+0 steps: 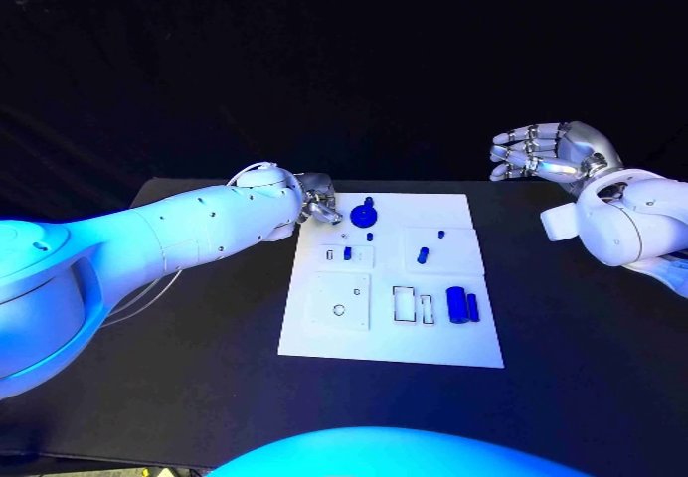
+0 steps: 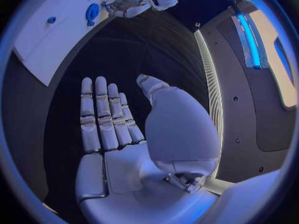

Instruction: Assemble the parts on the task board

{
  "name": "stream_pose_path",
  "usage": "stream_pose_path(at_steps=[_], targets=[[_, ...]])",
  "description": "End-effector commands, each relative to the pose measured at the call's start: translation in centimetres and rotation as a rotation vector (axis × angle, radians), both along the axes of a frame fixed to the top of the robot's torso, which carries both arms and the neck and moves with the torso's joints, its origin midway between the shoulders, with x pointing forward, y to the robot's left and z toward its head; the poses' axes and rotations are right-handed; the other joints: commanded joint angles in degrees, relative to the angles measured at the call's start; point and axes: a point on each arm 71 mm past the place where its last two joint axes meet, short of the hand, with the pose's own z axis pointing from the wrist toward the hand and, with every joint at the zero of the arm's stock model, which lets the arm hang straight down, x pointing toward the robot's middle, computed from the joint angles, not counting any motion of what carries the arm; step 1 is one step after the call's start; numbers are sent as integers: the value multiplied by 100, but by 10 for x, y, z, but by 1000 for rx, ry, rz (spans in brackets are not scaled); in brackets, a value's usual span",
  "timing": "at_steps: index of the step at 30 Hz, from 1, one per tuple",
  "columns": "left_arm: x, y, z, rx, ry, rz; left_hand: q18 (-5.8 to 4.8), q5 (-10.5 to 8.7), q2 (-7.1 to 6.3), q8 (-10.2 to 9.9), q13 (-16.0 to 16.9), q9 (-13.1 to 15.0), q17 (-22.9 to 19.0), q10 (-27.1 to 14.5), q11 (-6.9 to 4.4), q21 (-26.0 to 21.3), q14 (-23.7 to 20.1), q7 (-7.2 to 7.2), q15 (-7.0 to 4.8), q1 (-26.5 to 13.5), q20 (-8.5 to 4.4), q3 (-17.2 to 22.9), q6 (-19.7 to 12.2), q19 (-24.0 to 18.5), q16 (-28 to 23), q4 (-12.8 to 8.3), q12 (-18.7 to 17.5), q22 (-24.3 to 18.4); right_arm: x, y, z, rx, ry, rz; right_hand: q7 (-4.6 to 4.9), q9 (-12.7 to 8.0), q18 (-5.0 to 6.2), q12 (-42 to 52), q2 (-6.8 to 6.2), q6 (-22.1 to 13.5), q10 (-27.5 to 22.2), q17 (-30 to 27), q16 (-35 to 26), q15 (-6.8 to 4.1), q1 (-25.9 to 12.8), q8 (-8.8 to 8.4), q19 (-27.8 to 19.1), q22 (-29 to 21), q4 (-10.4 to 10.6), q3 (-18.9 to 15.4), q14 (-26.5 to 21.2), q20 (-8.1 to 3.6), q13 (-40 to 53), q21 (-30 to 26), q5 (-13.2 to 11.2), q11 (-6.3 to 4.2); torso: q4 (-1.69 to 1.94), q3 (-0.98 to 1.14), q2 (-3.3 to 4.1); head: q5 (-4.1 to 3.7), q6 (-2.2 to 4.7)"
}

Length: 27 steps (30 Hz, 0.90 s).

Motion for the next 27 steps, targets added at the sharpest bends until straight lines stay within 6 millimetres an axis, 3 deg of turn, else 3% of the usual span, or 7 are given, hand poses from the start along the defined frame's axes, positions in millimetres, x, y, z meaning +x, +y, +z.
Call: stream_pose_path(at_steps=[1, 7, 15, 20, 25, 27], targets=[[0, -2, 0, -2, 7, -9, -172, 36, 16, -63, 98, -66, 96, 112, -51, 34, 51, 3, -20, 102, -11, -93, 108, 57, 103, -83, 65, 65, 0, 1, 0, 1, 1, 5, 192, -50, 155, -70, 71, 55, 115, -51, -112, -25, 43, -69, 78, -28, 7, 113, 57, 0, -42, -30, 83, -17, 3, 2, 4, -6, -9], [-1, -2, 0, -5, 7, -14, -175, 31, 94, -14, 89, -25, 111, 164, -86, 35, 55, -33, -49, 576, -35, -215, 171, 71, 112, -218, 30, 78, 0, 1, 0, 1, 1, 5, 192, -50, 155, -70, 71, 55, 115, -51, -112, -25, 43, -69, 78, -28, 7, 113, 57, 0, -42, -30, 83, -17, 12, -2, 1, -6, -13], [0, -3, 2, -34, -19, -18, -194, 41, 344, 91, 61, 65, 269, 277, -130, 127, 132, -81, -86, 994, -70, -177, 269, 143, 175, -302, -31, 176, 0, 2, -1, 1, 5, 7, 192, -50, 155, -70, 71, 55, 115, -51, -112, -25, 43, -69, 78, -28, 7, 113, 57, 0, -42, -30, 83, -17, 9, -2, -5, 1, -16], [0, -2, 3, -67, -21, -14, -214, 28, 574, 233, 32, 244, 508, 379, -141, 227, 233, -82, -102, 1210, -90, 11, 255, 200, 267, -337, -104, 278, 0, 1, -2, 0, 9, 8, 192, -50, 155, -70, 71, 55, 115, -51, -112, -25, 43, -69, 78, -28, 7, 113, 57, 0, -42, -30, 83, -17, 8, -1, -2, 6, -3], [-1, 3, 3, -127, 15, 23, -224, 28, 585, 277, 45, 307, 636, 429, -154, 292, 286, -89, -108, 1230, -96, 118, 265, 232, 320, -365, -100, 343, 0, 1, -2, 0, 12, 8, 193, -53, 155, -72, 75, 60, 121, -54, -119, -24, 38, -72, 81, -46, 8, 116, 61, 1, -57, -29, 83, -17, 12, 0, -3, -7, -14], [-1, 7, 4, -147, 33, 42, -232, 79, 506, 330, 83, 383, 736, 468, -169, 368, 320, -100, -123, 1176, -112, 309, 296, 252, 366, -465, -72, 416, 0, 1, -3, -1, 13, 7, 193, -53, 155, -72, 75, 60, 121, -54, -119, -24, 38, -72, 81, -46, 8, 116, 61, 1, -57, -29, 83, -17, 17, -1, -7, -3, -14]])
